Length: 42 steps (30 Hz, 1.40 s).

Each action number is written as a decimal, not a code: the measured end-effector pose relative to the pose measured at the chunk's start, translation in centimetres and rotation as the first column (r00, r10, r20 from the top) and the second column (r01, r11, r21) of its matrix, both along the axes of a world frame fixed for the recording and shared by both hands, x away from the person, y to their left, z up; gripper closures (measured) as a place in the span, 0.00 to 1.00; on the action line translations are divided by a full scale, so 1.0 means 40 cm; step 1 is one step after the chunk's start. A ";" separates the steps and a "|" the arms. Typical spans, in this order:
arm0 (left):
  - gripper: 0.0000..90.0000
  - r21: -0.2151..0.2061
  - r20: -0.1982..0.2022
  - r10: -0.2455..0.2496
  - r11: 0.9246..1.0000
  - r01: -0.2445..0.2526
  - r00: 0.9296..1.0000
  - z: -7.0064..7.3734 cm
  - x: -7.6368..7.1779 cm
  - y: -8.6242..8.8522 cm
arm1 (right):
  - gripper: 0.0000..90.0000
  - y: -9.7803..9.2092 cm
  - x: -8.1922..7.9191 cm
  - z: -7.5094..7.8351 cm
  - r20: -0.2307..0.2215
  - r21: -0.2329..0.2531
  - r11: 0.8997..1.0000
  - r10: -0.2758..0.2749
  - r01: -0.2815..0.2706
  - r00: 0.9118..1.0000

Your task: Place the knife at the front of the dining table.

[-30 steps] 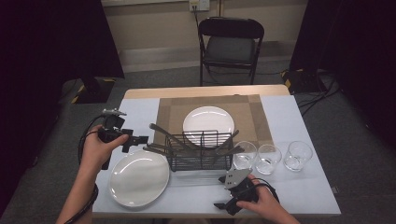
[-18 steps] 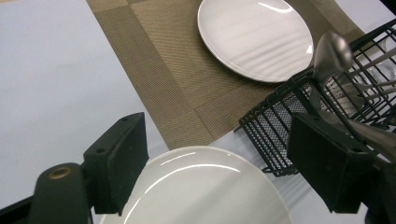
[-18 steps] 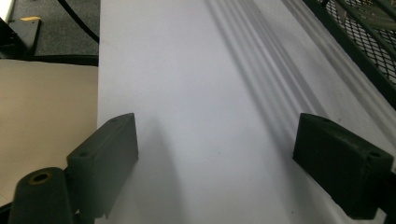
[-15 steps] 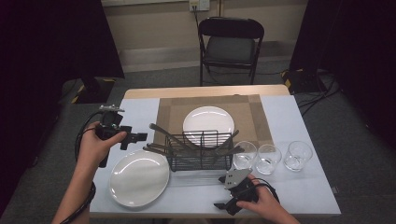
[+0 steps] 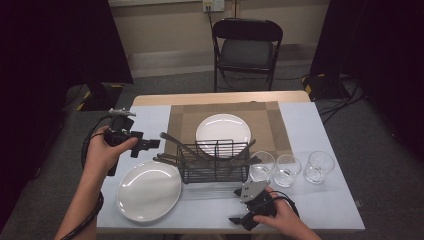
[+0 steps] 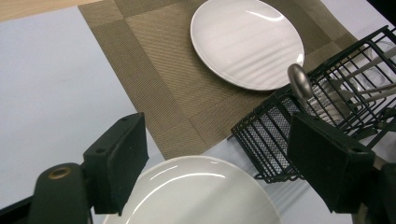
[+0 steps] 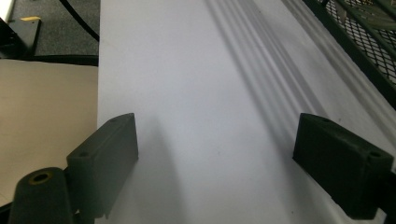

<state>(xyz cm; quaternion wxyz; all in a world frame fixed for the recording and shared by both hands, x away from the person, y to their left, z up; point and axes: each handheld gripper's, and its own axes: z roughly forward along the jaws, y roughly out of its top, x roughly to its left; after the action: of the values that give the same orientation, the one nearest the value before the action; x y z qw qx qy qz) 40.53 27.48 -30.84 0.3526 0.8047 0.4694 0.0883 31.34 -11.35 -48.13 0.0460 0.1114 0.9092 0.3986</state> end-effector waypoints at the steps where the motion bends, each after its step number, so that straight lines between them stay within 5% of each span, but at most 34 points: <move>1: 0.22 -0.007 -0.002 0.000 1.000 0.000 1.000 0.000 0.000 -0.002 | 0.14 0.000 0.000 0.000 0.000 0.000 1.000 0.000 0.000 1.000; 42: 0.30 -0.005 0.008 -0.056 0.998 0.056 0.998 0.002 0.017 -0.077 | 0.14 0.000 0.000 0.000 0.000 0.000 1.000 0.000 0.000 1.000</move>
<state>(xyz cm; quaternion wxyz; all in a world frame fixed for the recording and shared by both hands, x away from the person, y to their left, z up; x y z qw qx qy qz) 41.19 24.42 -30.75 0.3587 0.8163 0.4455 0.0805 31.34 -11.36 -48.13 0.0460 0.1117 0.9092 0.3985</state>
